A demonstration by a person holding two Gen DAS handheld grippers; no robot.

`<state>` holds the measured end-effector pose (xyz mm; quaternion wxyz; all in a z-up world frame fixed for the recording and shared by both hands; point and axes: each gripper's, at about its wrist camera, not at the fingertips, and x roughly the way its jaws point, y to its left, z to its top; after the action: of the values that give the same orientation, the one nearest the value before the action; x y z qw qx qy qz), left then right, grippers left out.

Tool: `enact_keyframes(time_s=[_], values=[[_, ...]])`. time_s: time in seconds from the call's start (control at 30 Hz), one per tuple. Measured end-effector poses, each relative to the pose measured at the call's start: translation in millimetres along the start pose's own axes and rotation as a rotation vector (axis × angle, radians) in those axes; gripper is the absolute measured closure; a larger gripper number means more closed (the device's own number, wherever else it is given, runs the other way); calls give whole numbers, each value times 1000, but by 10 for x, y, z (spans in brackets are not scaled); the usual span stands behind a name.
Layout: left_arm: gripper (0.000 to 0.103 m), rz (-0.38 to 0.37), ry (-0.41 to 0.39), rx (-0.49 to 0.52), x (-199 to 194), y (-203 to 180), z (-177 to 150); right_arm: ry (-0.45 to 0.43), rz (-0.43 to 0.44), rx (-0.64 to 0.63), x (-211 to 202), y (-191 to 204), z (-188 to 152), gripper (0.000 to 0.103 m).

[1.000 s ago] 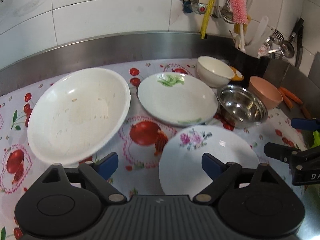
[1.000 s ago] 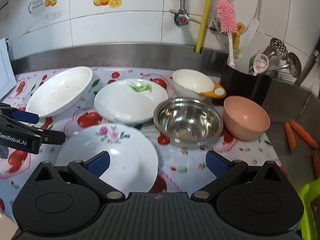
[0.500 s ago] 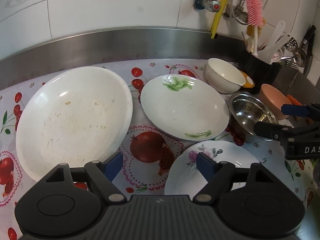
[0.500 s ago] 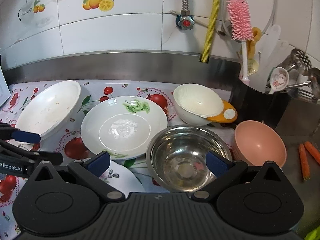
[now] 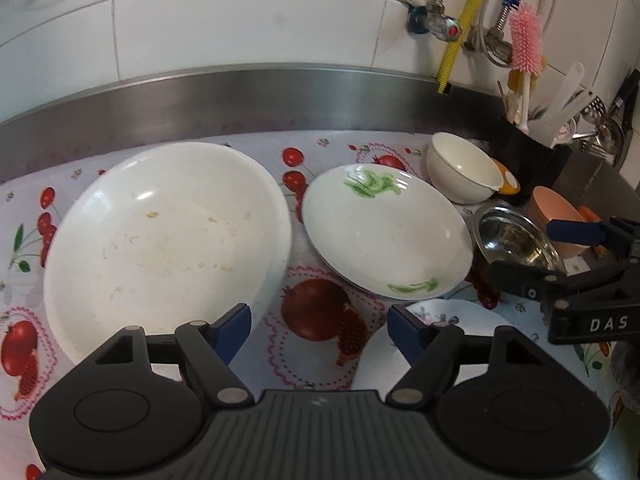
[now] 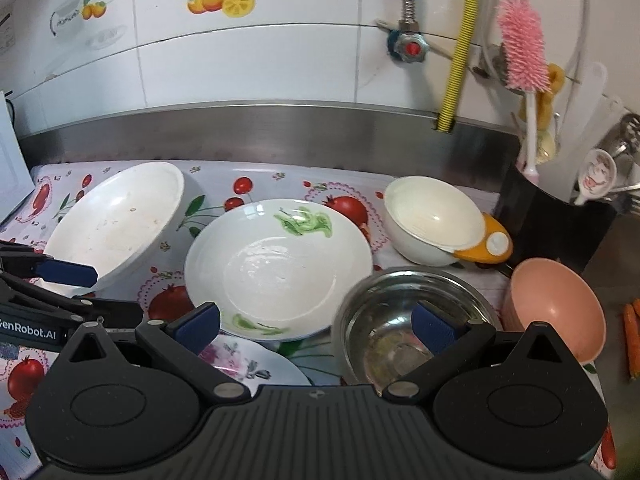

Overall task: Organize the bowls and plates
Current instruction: 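Move both tools forward toward the large white oval dish, then grasp the rim of the white oval dish with both grippers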

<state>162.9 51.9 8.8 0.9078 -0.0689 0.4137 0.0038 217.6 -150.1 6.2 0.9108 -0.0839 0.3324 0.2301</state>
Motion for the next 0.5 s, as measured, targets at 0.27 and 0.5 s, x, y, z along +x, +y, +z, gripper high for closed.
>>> enact_keyframes(time_s=[0.27,0.5], values=[[0,53,-22,-52,-116,352,78,2,33,-19,150,237,126,97],[0,125,-33,-106,-148,770,156,1,62,-47,330,505,294,97]])
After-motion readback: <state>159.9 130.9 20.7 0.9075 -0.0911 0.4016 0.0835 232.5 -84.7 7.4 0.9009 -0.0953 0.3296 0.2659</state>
